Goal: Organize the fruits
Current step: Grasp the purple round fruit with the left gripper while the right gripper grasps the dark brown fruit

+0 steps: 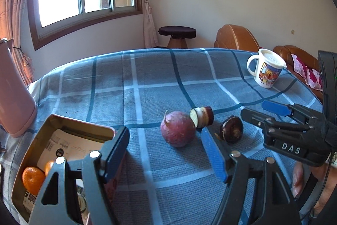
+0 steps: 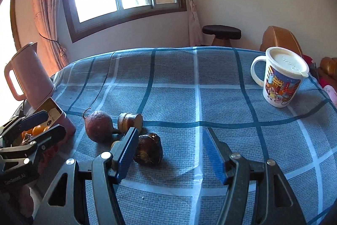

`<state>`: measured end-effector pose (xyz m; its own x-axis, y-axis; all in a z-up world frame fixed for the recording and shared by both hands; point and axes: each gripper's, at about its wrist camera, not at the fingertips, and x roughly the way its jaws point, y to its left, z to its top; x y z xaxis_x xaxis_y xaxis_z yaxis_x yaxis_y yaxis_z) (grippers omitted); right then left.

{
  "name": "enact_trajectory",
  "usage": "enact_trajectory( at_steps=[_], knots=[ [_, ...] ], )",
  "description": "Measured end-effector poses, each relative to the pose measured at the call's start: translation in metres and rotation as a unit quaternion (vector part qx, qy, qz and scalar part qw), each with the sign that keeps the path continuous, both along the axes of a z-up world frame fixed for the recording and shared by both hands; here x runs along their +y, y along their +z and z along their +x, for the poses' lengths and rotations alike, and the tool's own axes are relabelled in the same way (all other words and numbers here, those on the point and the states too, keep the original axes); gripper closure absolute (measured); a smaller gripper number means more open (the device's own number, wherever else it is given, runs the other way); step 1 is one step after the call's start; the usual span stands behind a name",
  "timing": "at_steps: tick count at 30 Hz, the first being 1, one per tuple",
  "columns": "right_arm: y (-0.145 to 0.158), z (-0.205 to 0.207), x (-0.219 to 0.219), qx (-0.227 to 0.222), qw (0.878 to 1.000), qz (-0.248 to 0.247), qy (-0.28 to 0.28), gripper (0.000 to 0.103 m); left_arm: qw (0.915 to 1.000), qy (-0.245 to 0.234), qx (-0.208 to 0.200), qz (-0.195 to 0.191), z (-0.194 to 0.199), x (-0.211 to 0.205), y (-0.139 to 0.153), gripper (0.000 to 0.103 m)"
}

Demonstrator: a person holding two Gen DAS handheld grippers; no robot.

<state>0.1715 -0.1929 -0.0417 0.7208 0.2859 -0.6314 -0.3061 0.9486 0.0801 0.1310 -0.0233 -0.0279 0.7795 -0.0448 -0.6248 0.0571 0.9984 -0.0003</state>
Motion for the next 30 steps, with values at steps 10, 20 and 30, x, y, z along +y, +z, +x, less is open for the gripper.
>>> enact_trajectory(
  at_steps=[10,20,30],
  knots=[
    [-0.016,0.014,0.011,0.030,0.999,0.008,0.017,0.038,0.9993,-0.016,0.034,-0.006,0.029,-0.001,-0.026,0.029],
    [-0.029,0.025,0.010,0.069,0.997,0.033,0.029,0.038,0.9988,-0.024,0.040,-0.013,0.038,-0.001,-0.033,0.034],
    [-0.034,0.022,0.018,0.083,0.994,0.048,0.059,0.059,0.9994,-0.028,0.021,0.007,0.034,-0.007,-0.029,0.039]
  ],
)
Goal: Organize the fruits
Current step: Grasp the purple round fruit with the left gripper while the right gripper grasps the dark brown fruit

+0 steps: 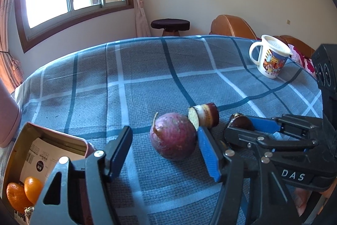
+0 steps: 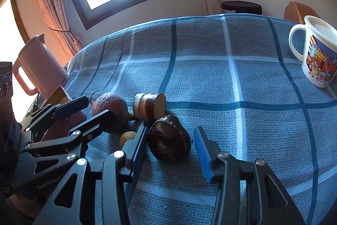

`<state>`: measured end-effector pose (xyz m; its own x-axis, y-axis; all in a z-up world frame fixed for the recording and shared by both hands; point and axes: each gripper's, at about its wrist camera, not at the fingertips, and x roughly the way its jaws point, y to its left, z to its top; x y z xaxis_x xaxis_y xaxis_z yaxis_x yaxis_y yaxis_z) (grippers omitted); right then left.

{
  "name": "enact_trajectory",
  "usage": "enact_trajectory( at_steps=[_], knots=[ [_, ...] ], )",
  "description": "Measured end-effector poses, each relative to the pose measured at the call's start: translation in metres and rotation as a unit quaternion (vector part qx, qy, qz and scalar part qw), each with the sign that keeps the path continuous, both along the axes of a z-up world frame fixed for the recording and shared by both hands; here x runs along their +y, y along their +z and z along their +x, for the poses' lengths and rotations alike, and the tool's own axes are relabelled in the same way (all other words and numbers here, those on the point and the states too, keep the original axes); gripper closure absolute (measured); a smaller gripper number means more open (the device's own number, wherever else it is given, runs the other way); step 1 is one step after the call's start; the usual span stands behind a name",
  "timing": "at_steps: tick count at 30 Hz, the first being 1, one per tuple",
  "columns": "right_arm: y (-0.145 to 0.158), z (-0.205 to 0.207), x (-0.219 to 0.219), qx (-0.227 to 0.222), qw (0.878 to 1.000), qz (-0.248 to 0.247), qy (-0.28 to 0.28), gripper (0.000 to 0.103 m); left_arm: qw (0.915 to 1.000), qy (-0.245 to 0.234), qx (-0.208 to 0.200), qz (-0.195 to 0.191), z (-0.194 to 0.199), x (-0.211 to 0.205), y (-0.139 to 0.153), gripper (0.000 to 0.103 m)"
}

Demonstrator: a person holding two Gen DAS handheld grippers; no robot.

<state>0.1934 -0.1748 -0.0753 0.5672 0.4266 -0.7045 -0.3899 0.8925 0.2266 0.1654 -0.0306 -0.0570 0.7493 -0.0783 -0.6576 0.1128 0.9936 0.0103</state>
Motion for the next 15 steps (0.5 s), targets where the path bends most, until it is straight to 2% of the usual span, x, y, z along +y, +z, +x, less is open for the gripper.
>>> enact_trajectory(
  at_steps=[3,6,10,15],
  knots=[
    [0.000,0.000,0.000,0.002,1.000,0.003,0.001,0.060,0.9996,-0.005,0.020,-0.020,0.007,0.003,-0.004,0.039],
    [0.000,0.000,-0.001,0.001,1.000,0.003,-0.002,0.060,0.9995,-0.012,0.024,-0.015,0.007,-0.001,-0.005,0.044],
    [0.000,0.001,-0.003,0.002,1.000,0.006,-0.003,0.060,0.9978,-0.025,0.058,-0.020,0.017,-0.003,-0.014,0.048],
    [0.007,-0.006,-0.006,-0.022,1.000,0.000,-0.015,0.060,0.9978,-0.026,0.057,-0.018,0.017,-0.004,-0.015,0.050]
  ],
)
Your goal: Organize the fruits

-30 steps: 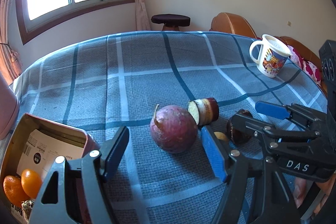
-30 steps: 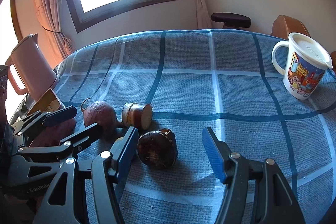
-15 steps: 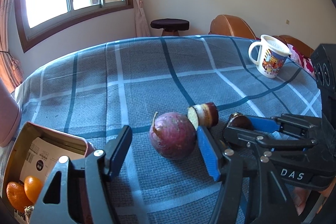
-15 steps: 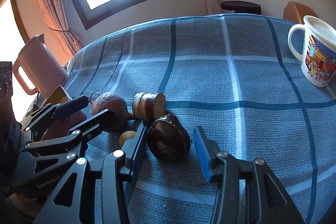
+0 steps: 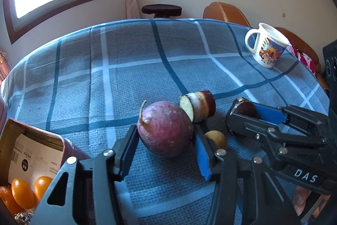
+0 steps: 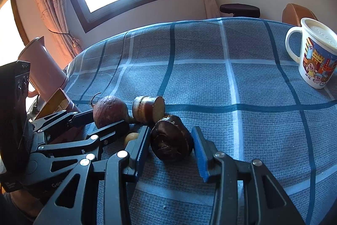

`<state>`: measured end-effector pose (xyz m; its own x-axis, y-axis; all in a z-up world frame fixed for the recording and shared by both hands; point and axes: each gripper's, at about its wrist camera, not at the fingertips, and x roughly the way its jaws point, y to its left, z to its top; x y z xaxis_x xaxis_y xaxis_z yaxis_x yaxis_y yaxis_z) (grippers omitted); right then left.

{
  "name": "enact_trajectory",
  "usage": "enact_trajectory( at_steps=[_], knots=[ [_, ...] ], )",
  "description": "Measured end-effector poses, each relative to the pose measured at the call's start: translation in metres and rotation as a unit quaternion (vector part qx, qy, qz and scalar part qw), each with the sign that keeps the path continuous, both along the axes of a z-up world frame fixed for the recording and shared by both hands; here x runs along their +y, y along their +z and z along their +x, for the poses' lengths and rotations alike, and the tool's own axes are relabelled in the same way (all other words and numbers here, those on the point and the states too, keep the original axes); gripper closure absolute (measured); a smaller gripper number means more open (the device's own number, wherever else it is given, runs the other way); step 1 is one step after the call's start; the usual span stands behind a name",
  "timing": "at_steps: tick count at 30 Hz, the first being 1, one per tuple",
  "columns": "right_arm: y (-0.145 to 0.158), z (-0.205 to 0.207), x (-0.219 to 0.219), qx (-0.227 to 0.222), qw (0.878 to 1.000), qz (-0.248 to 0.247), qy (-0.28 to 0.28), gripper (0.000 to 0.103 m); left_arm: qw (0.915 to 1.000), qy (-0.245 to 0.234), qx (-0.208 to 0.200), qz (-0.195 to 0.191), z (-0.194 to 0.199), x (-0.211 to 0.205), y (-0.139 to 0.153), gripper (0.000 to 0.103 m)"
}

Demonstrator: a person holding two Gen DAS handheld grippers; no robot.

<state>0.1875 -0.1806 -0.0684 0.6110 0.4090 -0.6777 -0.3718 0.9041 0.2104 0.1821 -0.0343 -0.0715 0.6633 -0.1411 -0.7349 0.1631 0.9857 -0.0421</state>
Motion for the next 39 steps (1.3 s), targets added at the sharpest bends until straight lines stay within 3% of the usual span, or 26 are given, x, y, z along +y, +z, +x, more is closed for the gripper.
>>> enact_trajectory(
  at_steps=[16,39],
  knots=[
    [0.012,-0.013,-0.001,-0.046,0.999,-0.003,-0.005,0.060,0.9980,0.026,-0.059,-0.003,-0.019,0.009,0.016,0.050],
    [0.024,-0.032,0.004,-0.107,0.994,-0.013,0.000,0.060,0.9938,0.042,-0.103,0.005,-0.043,0.007,0.026,0.050]
  ],
)
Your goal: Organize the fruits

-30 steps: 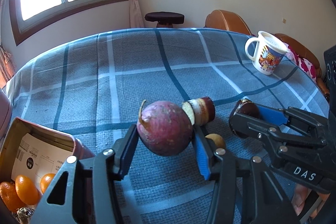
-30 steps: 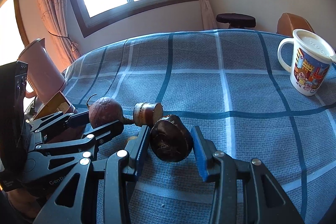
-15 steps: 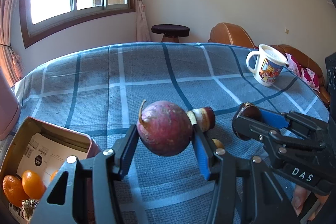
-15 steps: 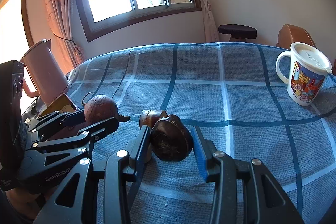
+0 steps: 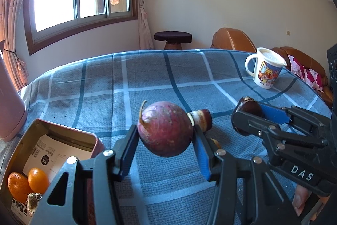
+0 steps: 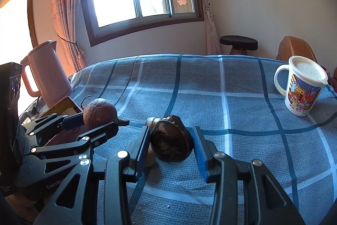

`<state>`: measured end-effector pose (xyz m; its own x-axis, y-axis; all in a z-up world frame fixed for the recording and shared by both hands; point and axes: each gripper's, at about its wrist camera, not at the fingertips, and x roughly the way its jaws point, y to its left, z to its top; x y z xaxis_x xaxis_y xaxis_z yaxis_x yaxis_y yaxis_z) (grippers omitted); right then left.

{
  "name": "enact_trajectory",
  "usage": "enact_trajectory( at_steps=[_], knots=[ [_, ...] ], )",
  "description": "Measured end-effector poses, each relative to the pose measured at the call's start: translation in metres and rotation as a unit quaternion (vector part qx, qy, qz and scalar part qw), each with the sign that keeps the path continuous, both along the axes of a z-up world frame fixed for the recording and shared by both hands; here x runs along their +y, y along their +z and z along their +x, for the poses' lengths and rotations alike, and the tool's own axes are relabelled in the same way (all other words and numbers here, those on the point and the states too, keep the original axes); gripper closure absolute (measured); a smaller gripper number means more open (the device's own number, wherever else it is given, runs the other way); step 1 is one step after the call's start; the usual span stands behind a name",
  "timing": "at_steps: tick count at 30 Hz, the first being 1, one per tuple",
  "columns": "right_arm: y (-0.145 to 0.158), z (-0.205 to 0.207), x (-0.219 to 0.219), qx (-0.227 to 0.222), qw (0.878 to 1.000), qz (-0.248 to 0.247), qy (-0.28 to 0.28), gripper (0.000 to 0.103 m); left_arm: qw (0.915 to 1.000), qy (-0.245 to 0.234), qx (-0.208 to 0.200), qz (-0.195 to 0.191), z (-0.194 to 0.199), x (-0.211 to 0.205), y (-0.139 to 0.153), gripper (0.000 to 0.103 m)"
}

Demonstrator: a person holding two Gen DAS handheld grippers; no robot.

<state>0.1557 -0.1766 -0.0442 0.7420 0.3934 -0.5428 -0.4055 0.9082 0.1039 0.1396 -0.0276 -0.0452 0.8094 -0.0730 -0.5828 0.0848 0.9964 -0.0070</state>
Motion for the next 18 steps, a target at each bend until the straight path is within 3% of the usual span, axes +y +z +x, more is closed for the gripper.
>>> enact_trajectory(
  at_steps=[18],
  knots=[
    [0.008,-0.014,0.000,-0.043,0.999,0.001,0.006,0.060,0.9992,0.005,-0.031,0.027,-0.018,-0.010,0.006,0.050]
  ],
)
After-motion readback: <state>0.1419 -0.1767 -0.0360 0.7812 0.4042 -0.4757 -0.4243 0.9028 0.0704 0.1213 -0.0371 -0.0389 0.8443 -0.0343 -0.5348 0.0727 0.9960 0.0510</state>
